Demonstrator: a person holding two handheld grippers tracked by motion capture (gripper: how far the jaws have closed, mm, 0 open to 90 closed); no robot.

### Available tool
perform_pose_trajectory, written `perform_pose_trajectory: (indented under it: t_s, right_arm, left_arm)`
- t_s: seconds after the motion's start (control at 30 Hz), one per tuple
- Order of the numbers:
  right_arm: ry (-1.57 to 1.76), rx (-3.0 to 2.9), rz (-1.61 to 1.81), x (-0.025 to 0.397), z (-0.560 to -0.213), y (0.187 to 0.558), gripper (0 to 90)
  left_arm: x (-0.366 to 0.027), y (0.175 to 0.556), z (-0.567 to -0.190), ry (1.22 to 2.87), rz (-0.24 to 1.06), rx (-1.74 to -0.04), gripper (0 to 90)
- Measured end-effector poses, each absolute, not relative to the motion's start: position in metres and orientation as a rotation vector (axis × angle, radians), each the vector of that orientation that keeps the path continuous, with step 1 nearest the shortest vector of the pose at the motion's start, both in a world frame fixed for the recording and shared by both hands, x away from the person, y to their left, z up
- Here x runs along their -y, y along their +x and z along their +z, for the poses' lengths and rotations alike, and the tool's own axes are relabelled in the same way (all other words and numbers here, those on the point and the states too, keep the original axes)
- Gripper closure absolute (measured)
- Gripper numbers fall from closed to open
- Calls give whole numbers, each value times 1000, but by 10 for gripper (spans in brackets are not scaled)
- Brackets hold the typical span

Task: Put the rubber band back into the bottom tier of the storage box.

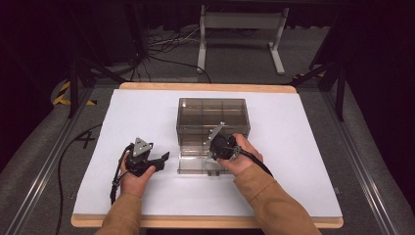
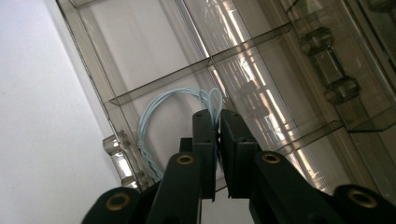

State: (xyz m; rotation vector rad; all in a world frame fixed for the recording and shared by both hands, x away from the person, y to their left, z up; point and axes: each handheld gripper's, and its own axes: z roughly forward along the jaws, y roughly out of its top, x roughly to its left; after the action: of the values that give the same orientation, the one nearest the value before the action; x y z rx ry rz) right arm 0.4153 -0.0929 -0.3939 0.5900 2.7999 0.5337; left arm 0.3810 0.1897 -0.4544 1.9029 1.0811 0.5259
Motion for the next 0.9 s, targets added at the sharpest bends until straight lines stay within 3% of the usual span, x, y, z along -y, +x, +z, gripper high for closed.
perform_pose_trajectory:
  t_s: [0.17,0.27,0.9]
  right_arm:
    - [578,-2789,538,94,-396,416,746]
    - [596,-2773,556,96,-394,416,742]
    - [662,-2688,801,130,-375,406,900]
  left_arm:
    - [-190,381,-454,1902,526,-1082,274]
    - [-190,381,-454,1902,526,-1082,275]
    - [-190,382,-454,1903,520,-1084,276]
